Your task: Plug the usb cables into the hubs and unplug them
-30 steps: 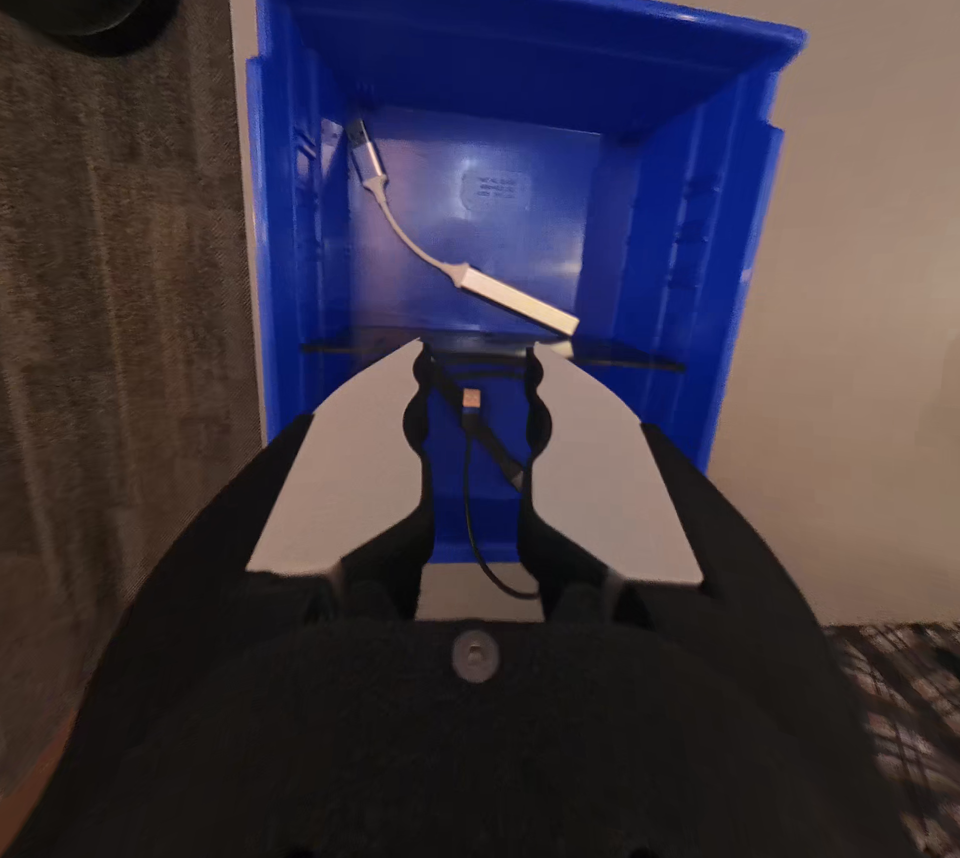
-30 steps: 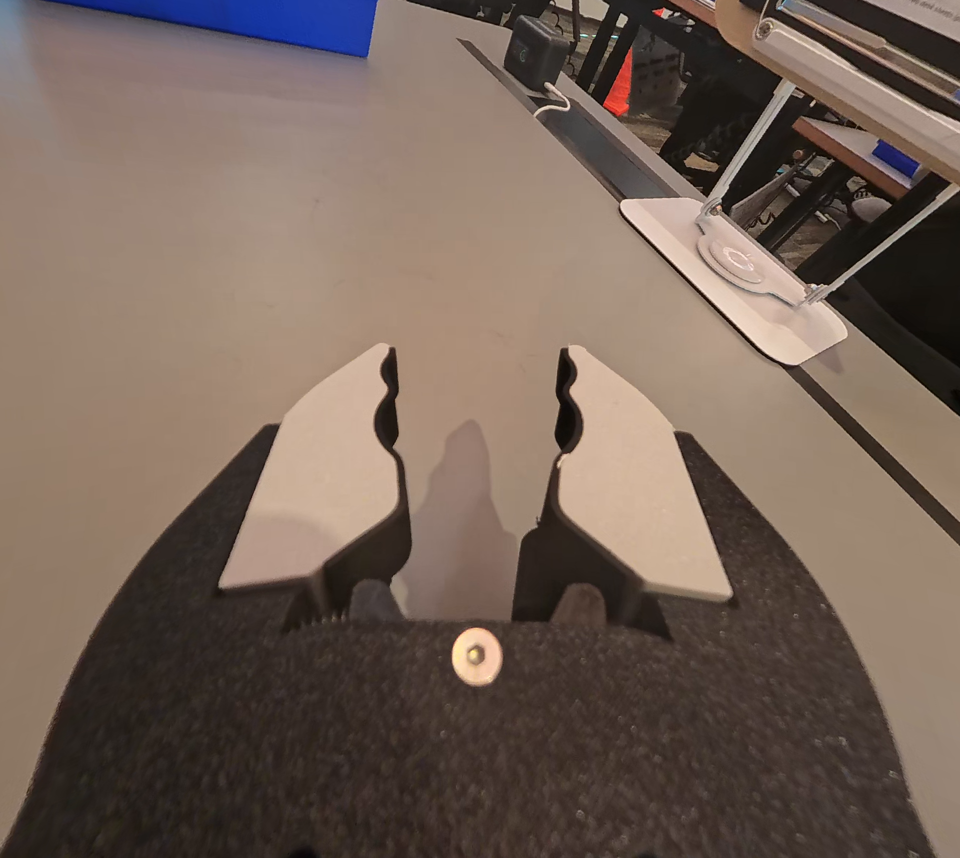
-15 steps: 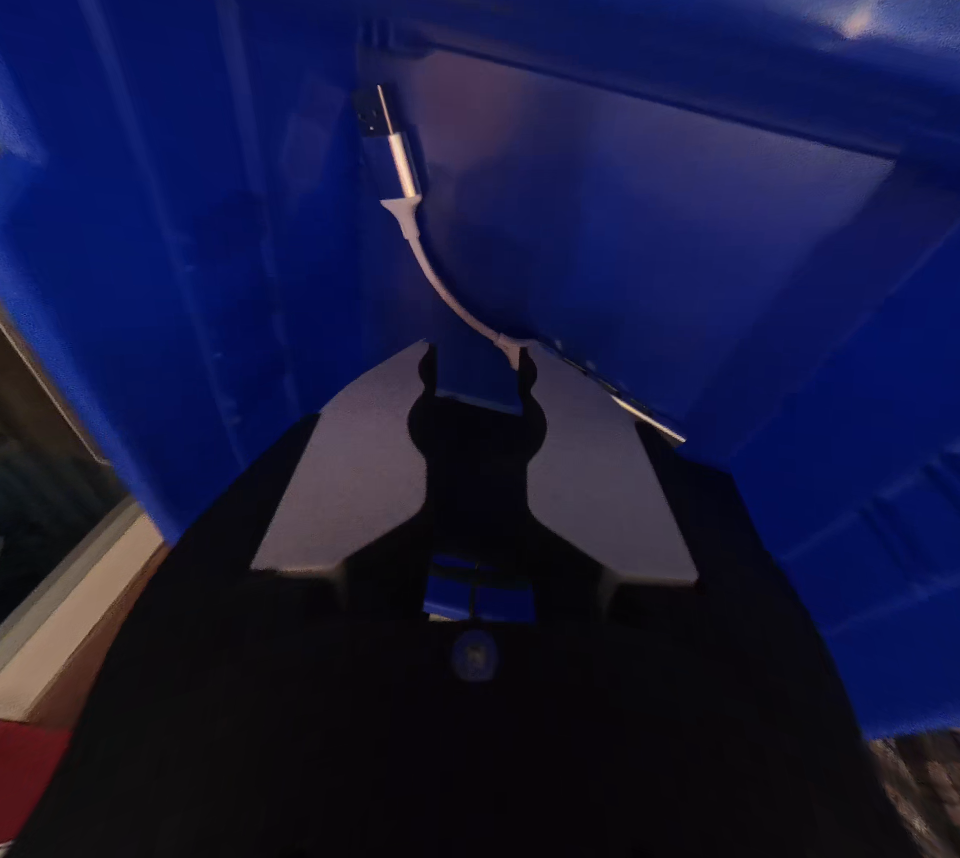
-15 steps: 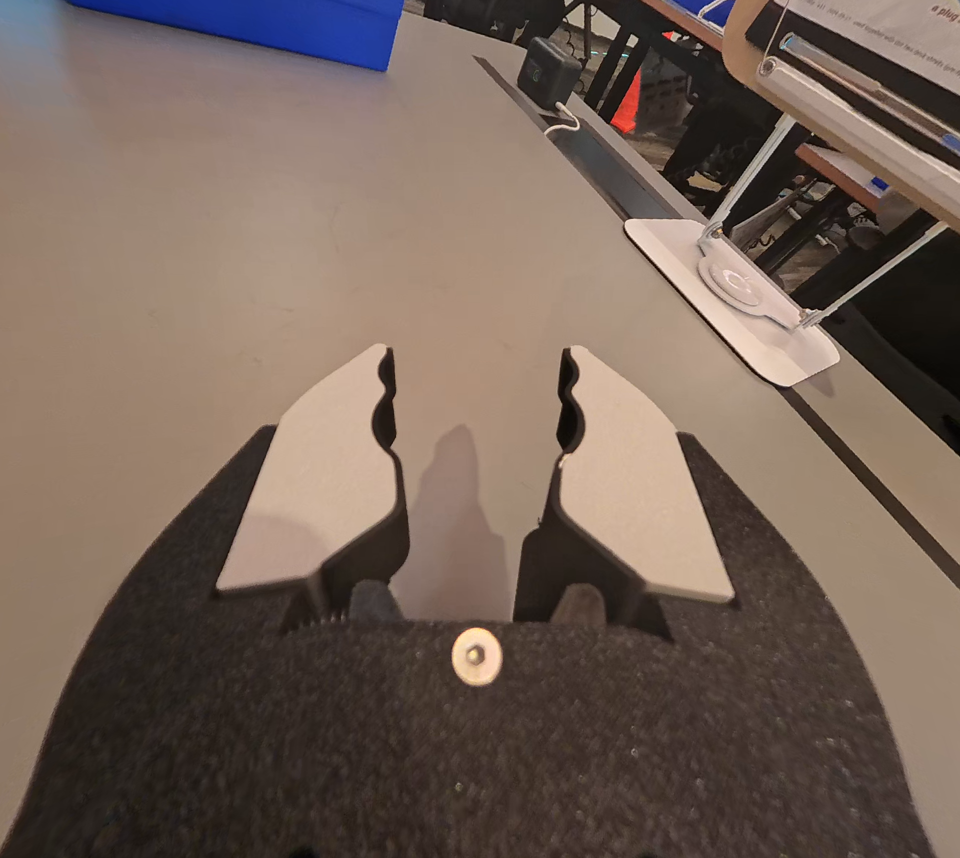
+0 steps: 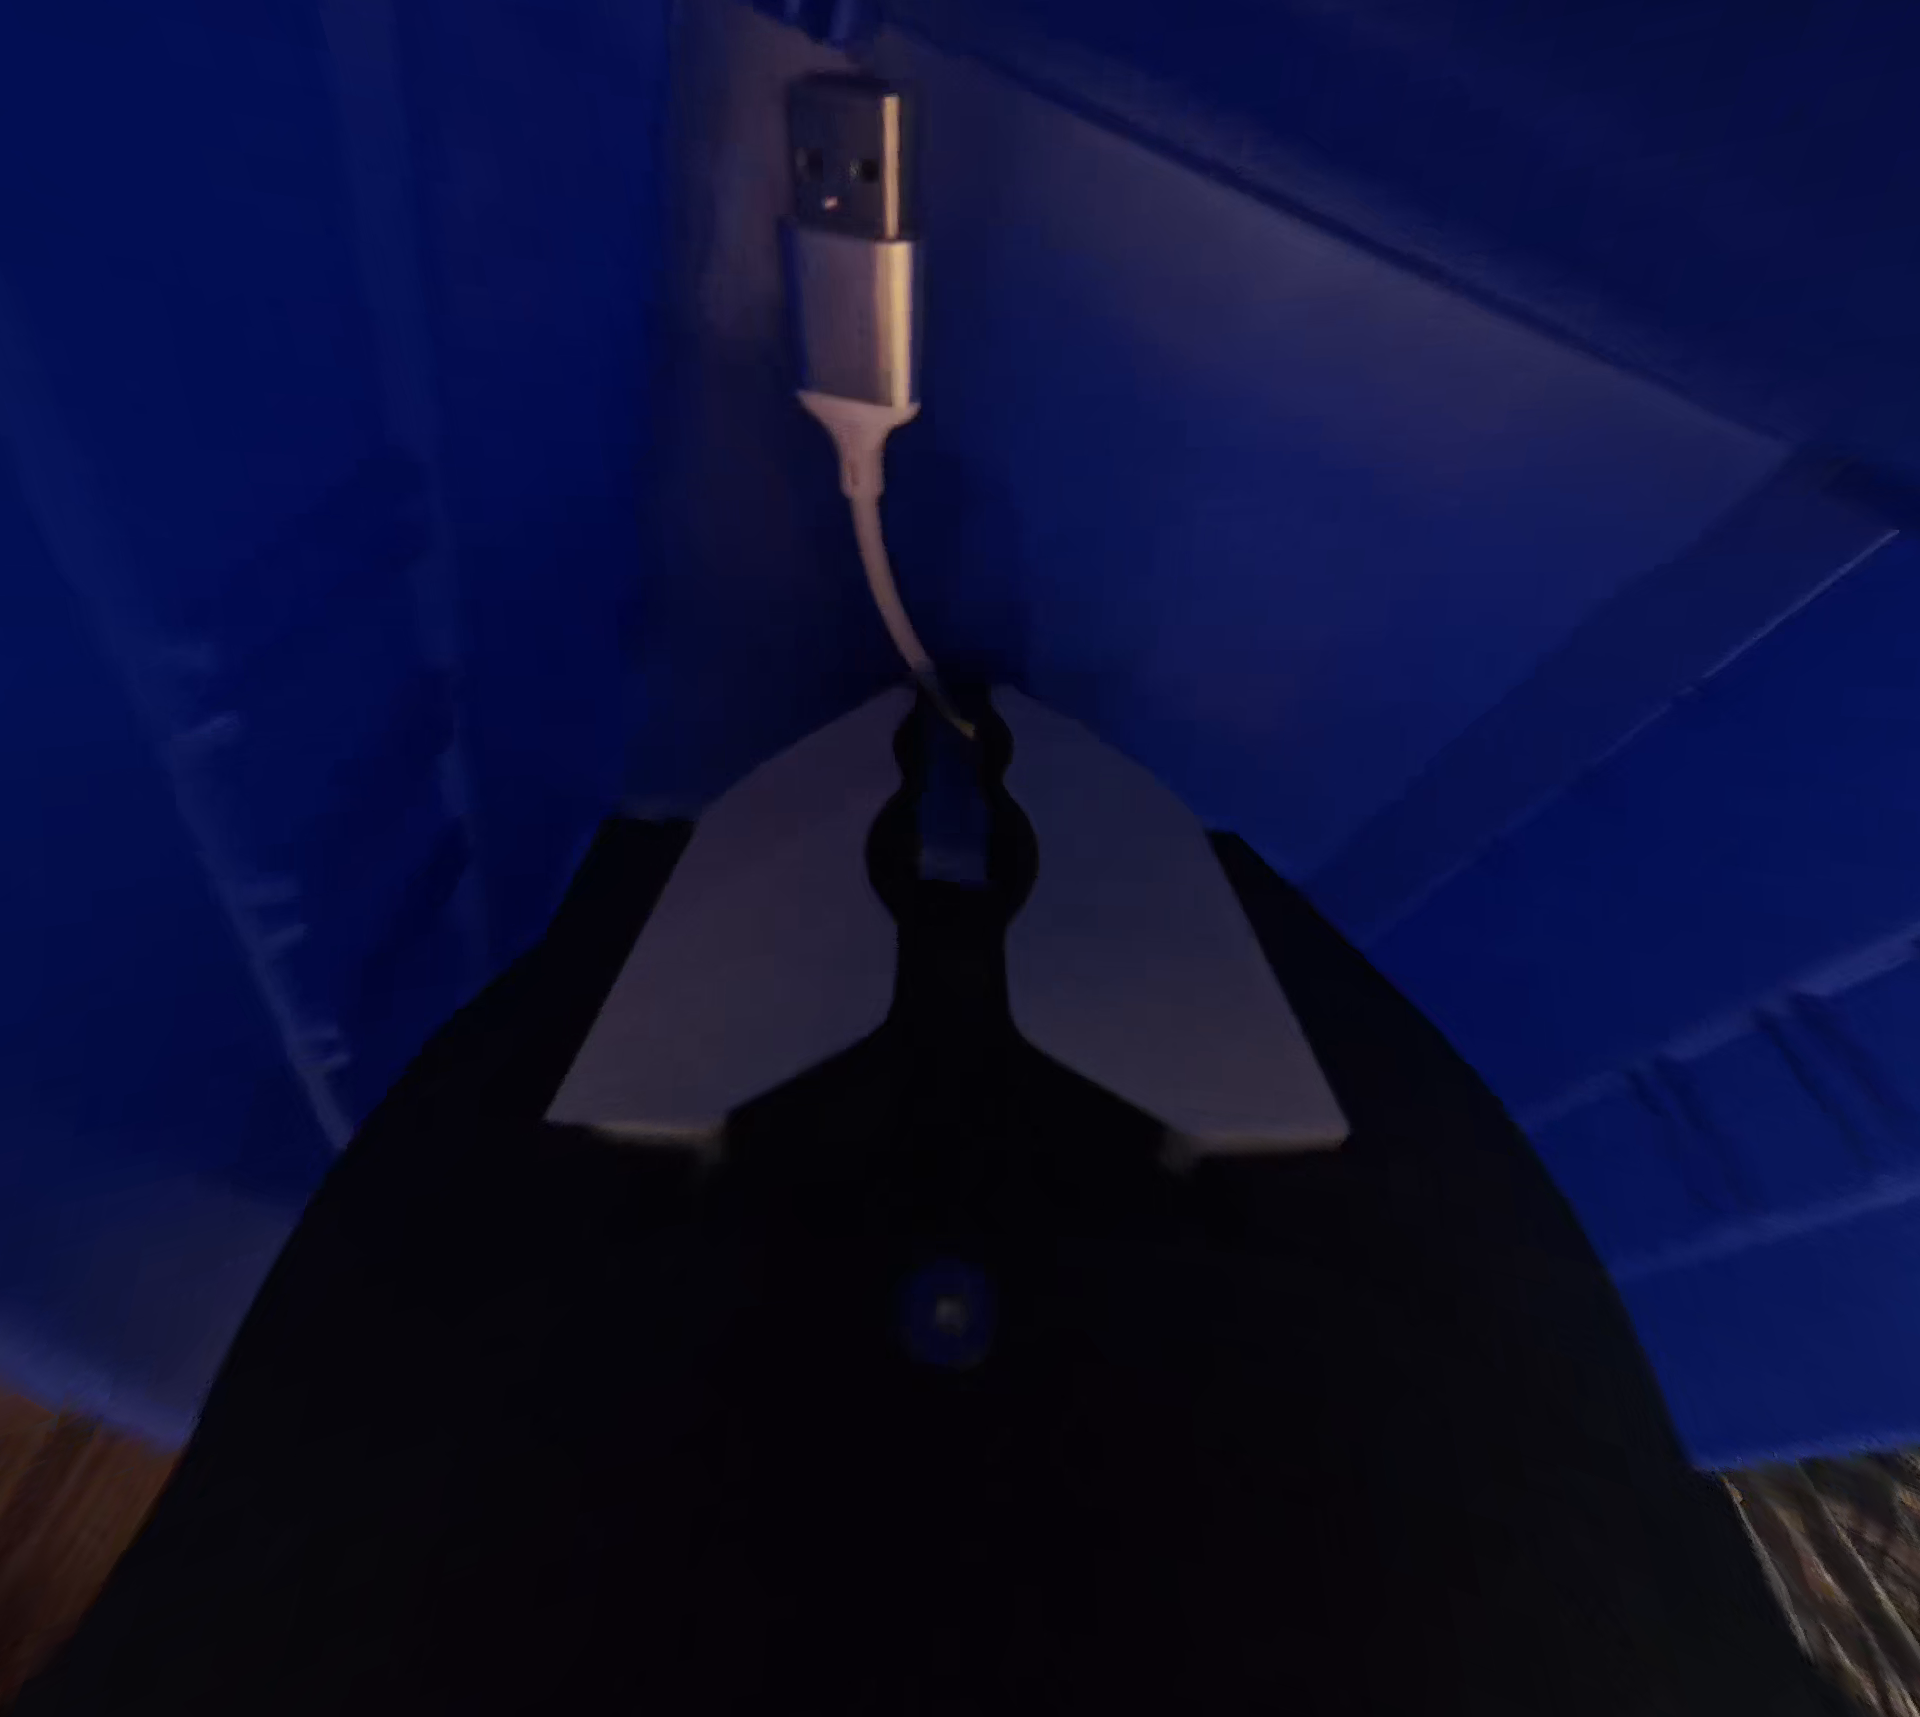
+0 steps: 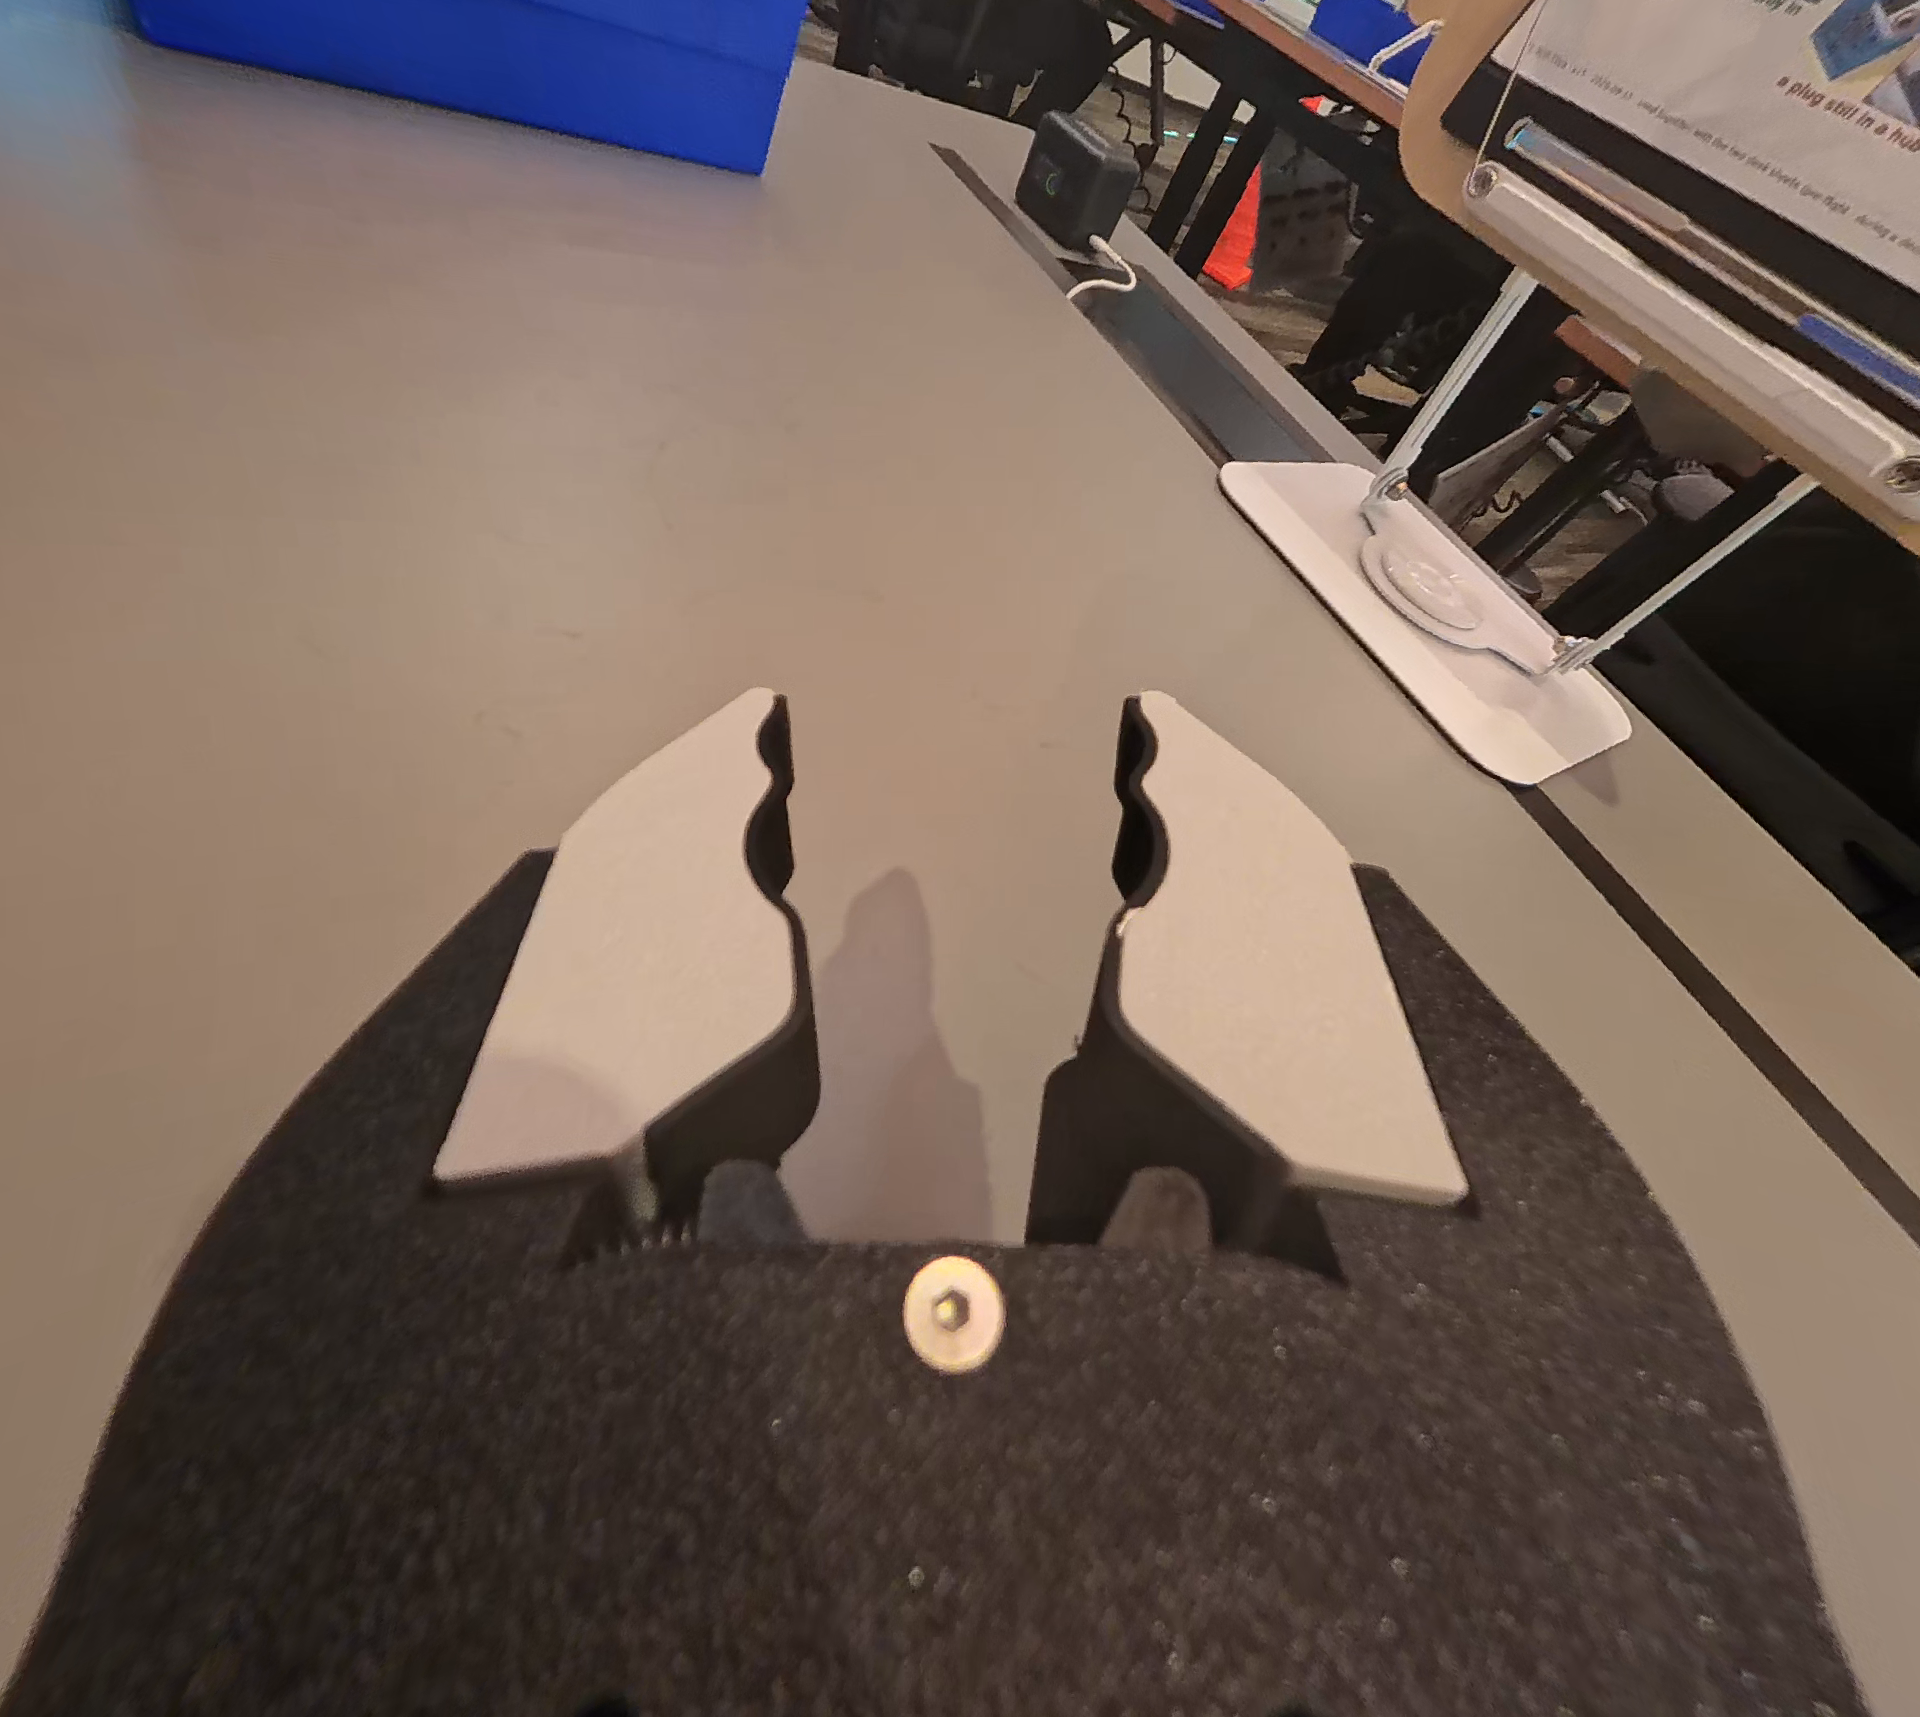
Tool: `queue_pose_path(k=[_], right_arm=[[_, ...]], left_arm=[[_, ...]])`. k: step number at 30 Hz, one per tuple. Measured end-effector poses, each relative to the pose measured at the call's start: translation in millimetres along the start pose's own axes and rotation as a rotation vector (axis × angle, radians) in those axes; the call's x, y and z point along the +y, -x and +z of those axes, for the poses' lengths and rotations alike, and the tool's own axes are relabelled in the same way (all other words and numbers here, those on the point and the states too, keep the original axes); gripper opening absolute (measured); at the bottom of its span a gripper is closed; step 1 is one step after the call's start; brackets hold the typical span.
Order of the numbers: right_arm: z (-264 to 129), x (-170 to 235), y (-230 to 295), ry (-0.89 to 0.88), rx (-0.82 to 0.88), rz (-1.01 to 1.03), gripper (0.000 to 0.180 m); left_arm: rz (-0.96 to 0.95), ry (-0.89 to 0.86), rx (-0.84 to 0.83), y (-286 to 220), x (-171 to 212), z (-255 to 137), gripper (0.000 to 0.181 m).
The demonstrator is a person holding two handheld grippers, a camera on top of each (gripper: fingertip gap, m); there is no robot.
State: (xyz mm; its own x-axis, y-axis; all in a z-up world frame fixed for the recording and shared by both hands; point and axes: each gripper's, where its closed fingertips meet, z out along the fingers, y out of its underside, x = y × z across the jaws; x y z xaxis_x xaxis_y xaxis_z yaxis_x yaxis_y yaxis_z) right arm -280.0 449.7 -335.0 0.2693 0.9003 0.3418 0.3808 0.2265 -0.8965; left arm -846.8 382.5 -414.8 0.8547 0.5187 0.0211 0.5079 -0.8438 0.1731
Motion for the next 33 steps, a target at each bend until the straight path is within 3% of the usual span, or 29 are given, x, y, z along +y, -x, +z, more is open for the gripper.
queue_pose_path(k=[12,24,33], right_arm=[[-11.0,-9.0,-13.7,-0.054,0.044,0.059,0.056],[-12.9,-9.8,-17.8,-0.053,0.091,0.042,0.053],[-12.1,1.0,-26.2,-0.038,0.111,0.087,0.053]], left_arm=[[0.043,-0.313,0.364,-31.3,20.2,-72.4,0.003],[0.147,-0.541,0.365,-31.9,63.3,-155.2,0.003],[0.332,-0.664,0.319,-79.9,89.4,-217.6,0.003]])
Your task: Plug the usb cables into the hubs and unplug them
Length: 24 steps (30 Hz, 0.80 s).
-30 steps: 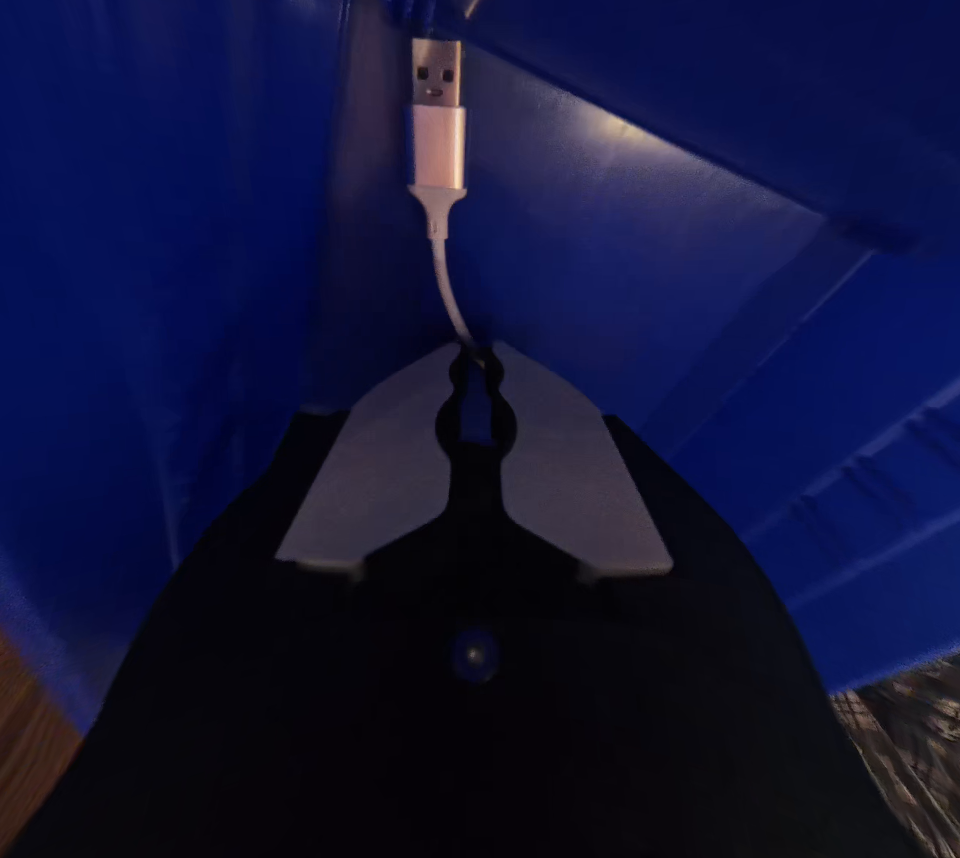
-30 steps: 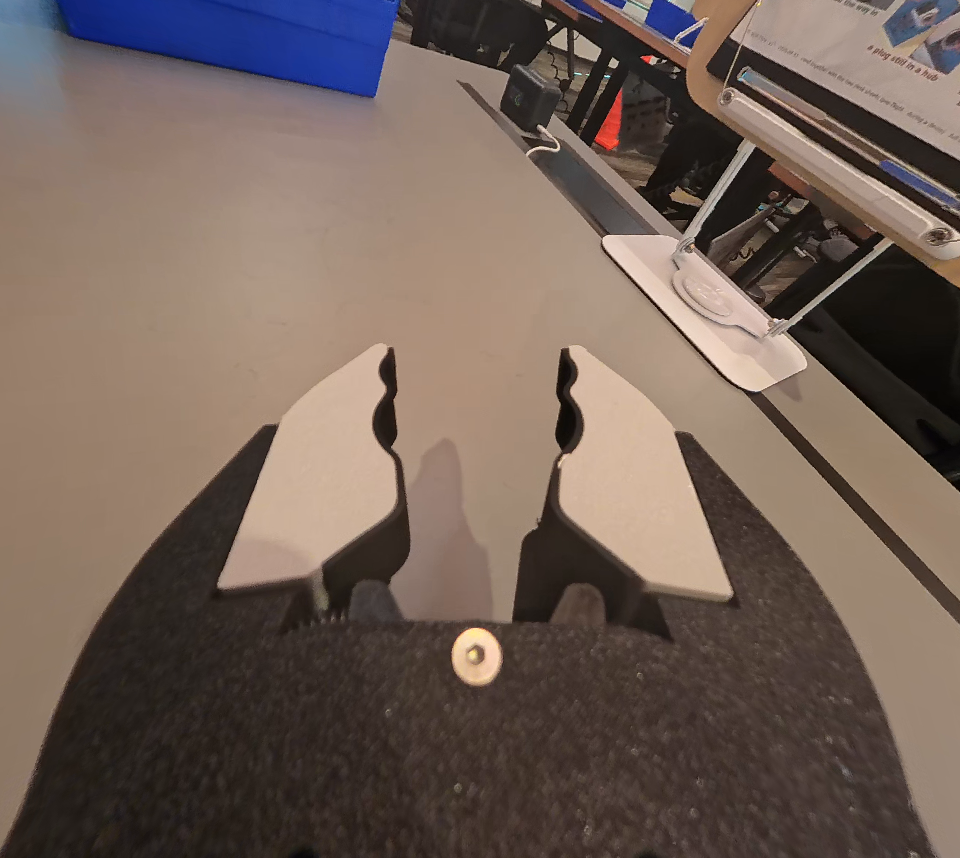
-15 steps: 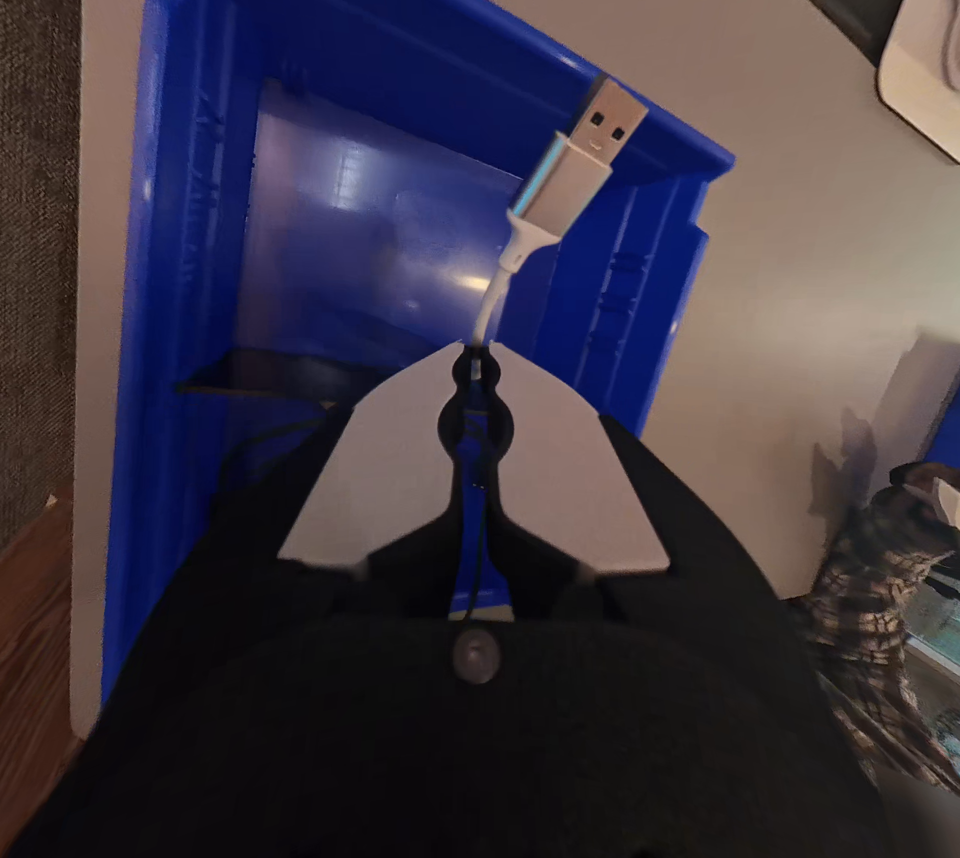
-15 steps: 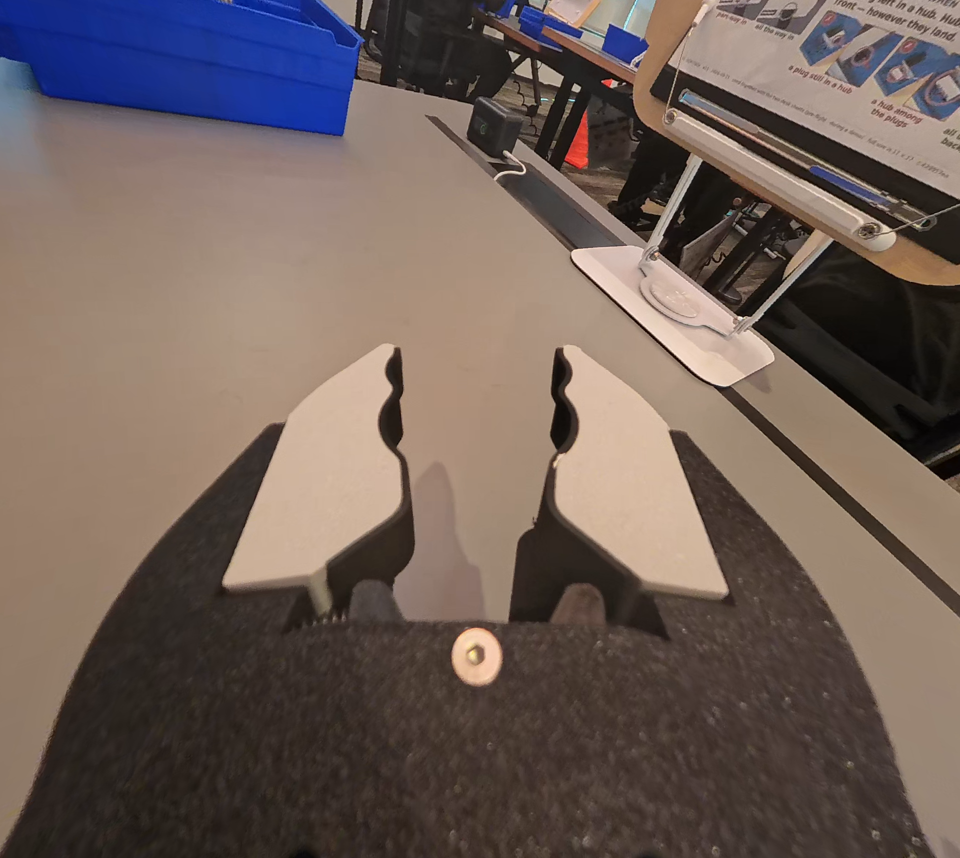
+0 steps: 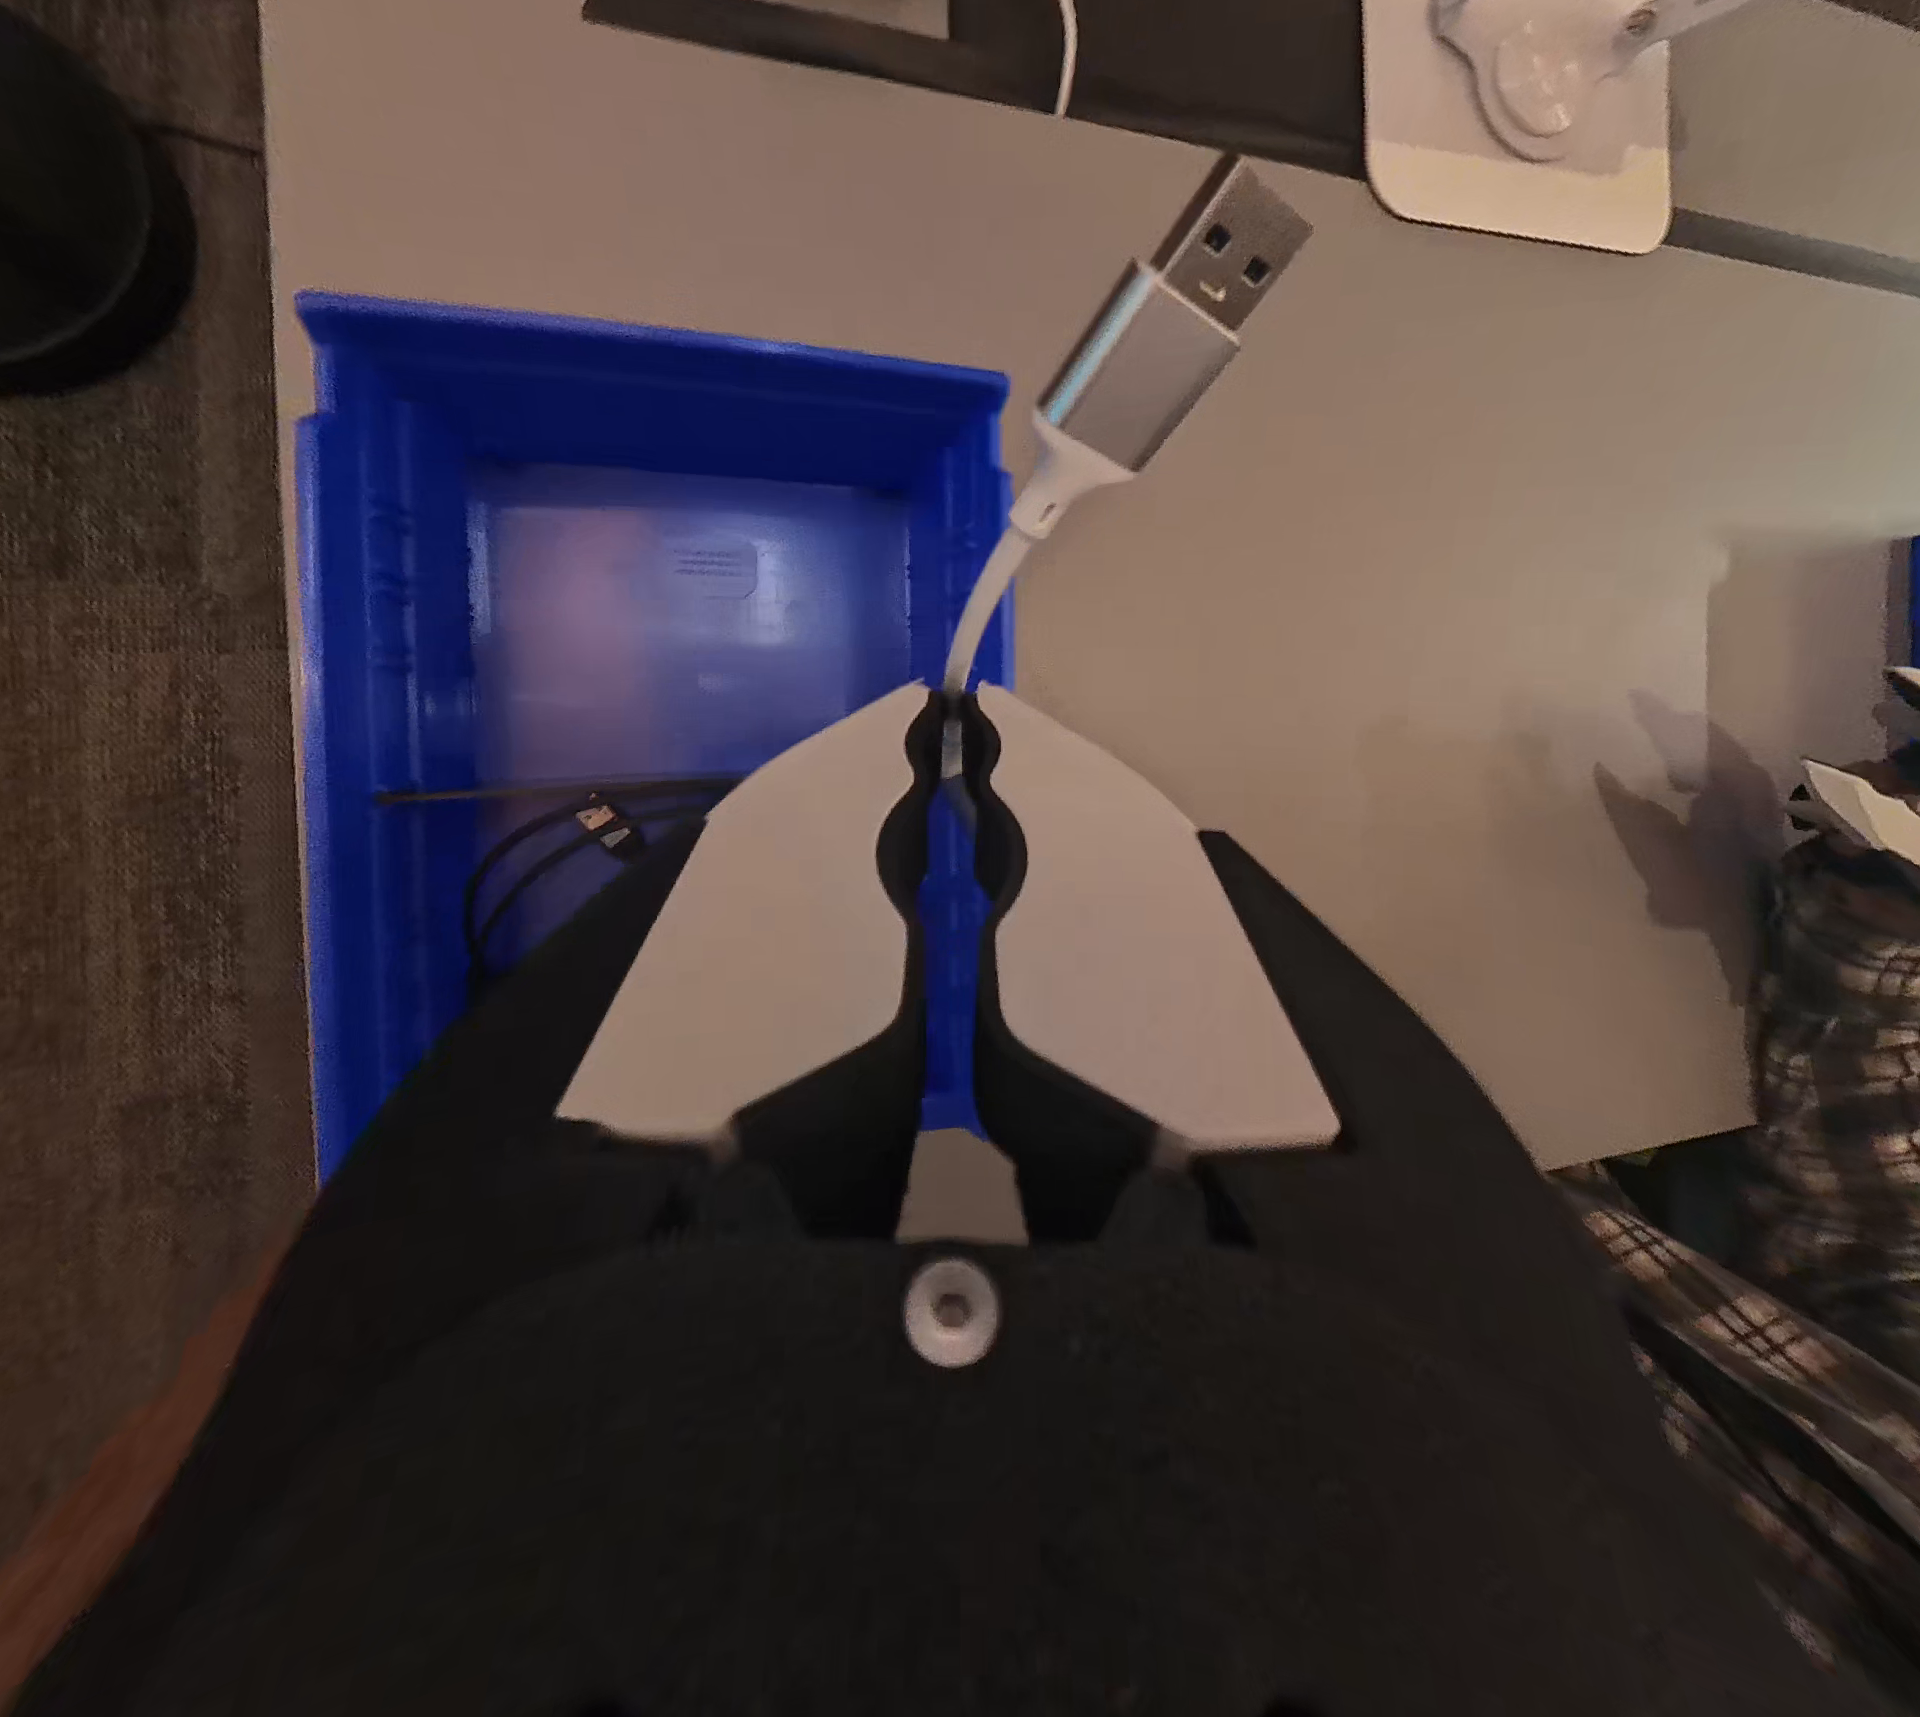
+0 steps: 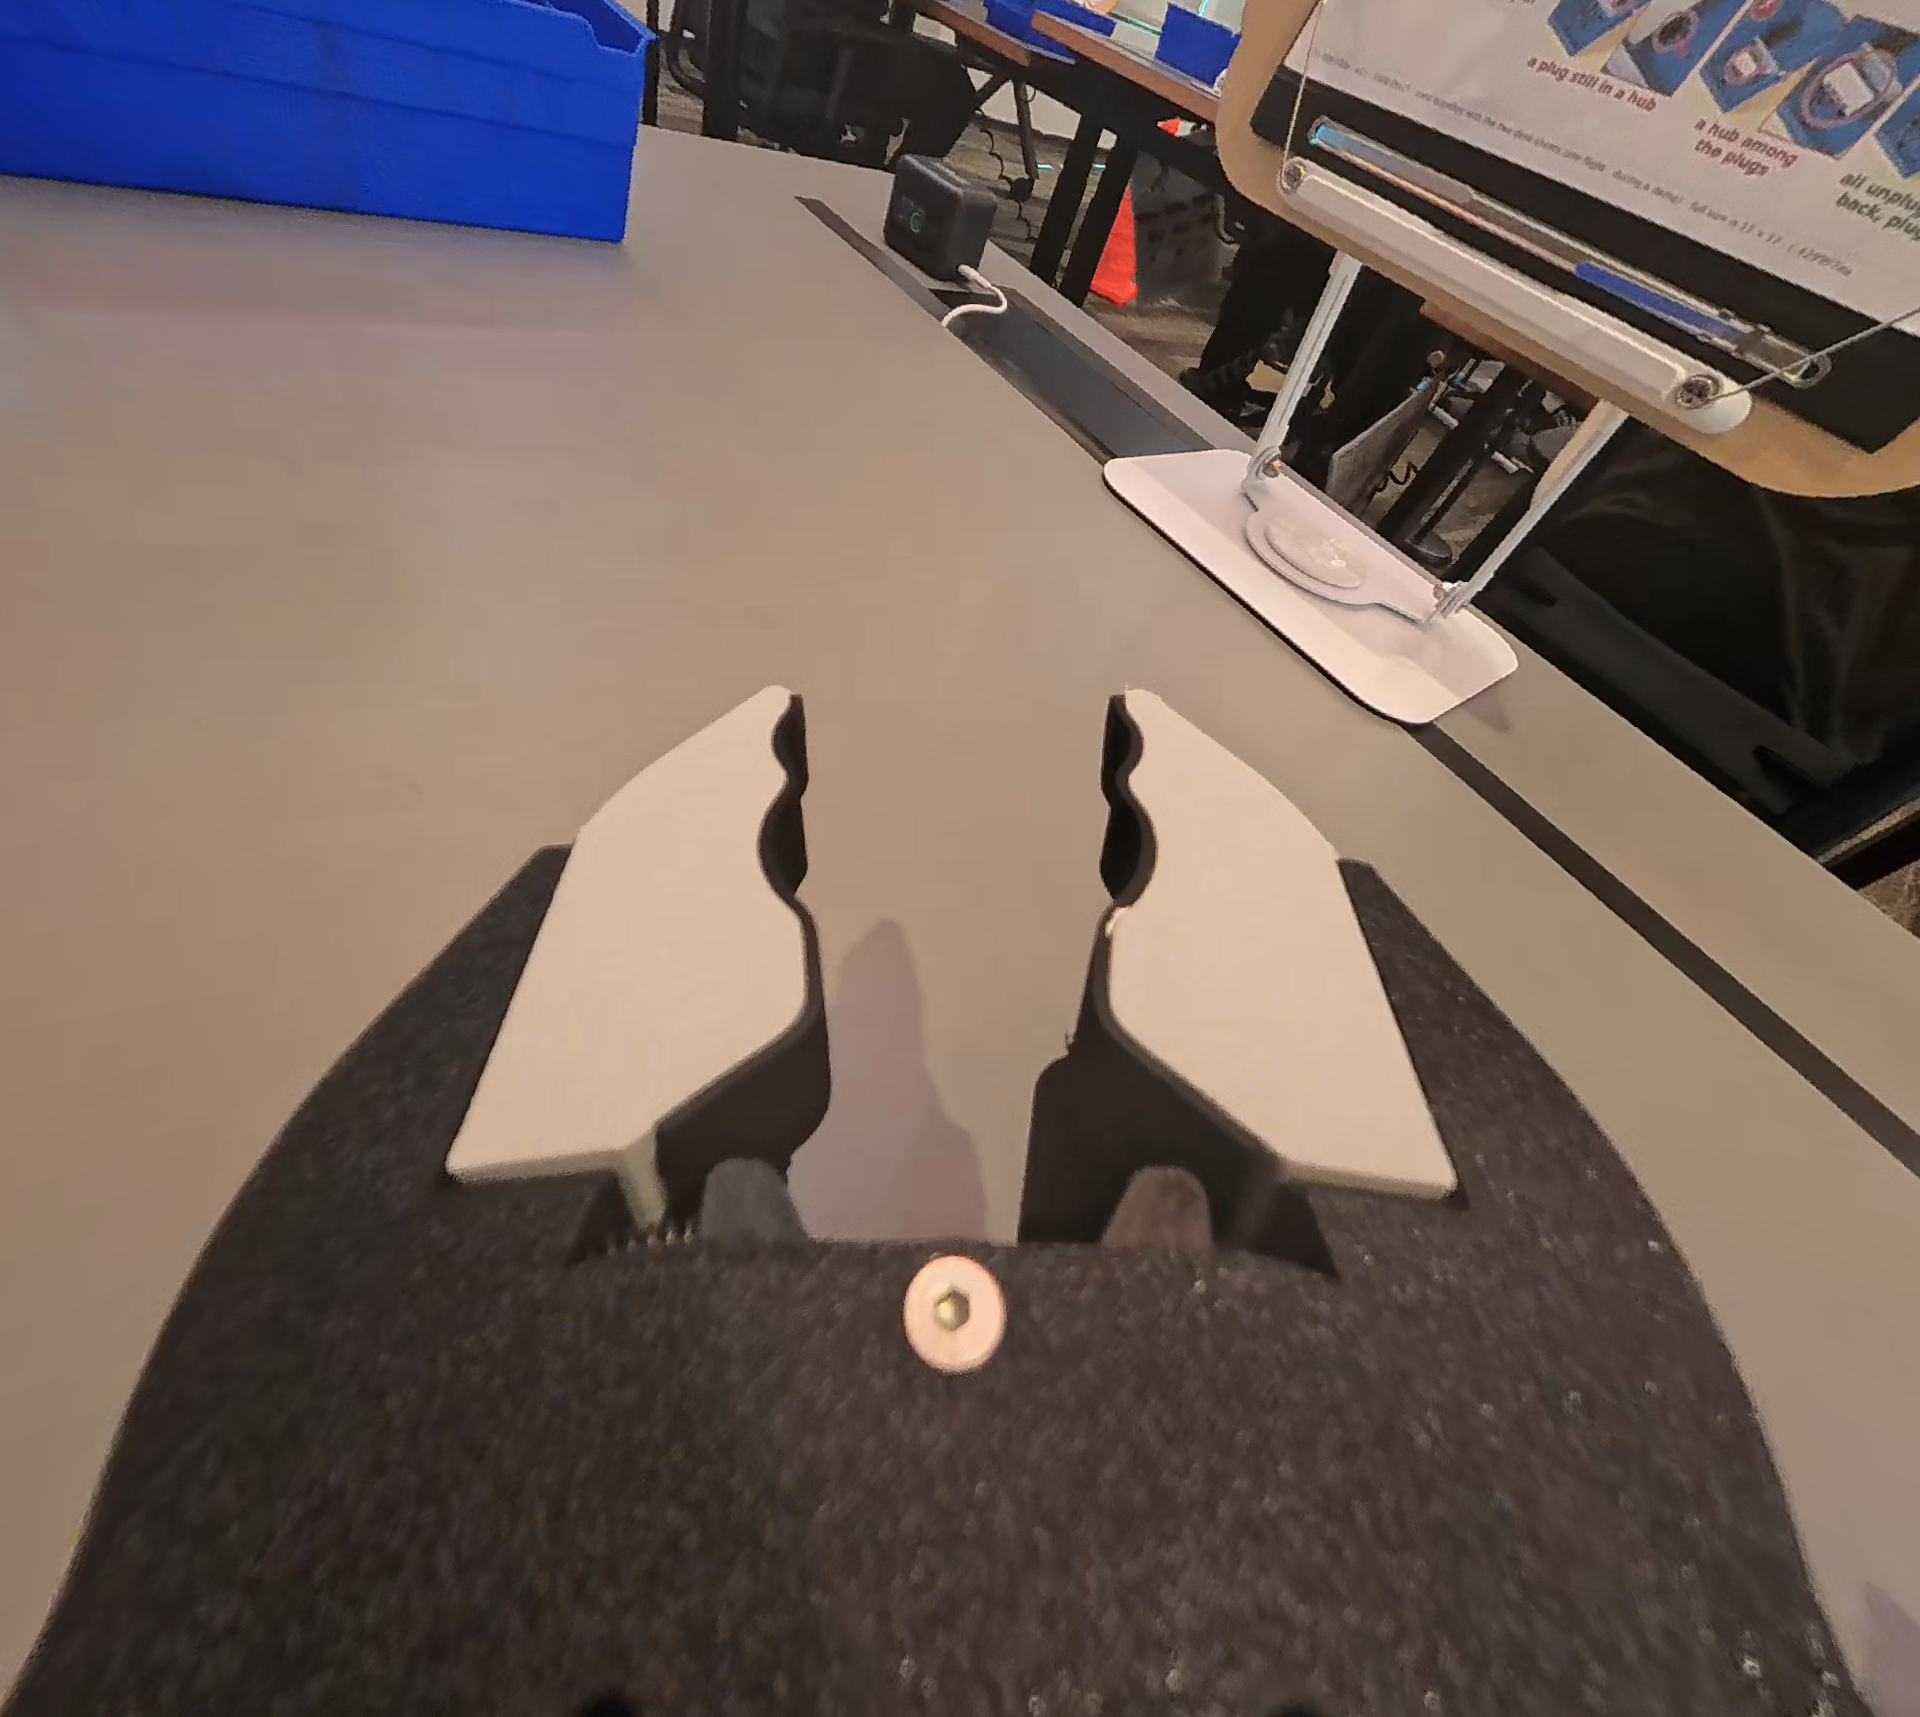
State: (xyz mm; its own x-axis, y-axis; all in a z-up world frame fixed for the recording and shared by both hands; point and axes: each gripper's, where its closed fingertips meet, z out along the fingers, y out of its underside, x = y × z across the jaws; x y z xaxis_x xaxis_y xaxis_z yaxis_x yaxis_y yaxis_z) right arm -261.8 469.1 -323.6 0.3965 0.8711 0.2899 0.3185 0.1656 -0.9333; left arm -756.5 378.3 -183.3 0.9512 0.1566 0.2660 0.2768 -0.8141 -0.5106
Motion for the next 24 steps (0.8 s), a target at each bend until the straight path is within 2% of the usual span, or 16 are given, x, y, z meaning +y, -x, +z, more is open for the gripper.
queue_pose_path(k=[5,10,17,24], right_arm=[[-0.2,1.7,-2.9,0.003,0.009,0.007,0.053],[1.1,4.3,-3.4,0.007,0.008,0.021,0.053],[-1.6,3.6,-8.4,0.004,0.026,0.015,0.053],[-2.6,7.5,-13.4,0.015,0.033,0.015,0.053]], left_arm=[[0.153,-0.029,0.049,-57.4,-11.2,-2.4,0.002],[0.333,0.027,0.133,-133.2,0.9,24.2,0.002],[0.574,0.254,0.354,-248.3,57.6,95.5,0.003],[0.682,0.487,0.533,-319.2,117.6,175.7,0.003]])
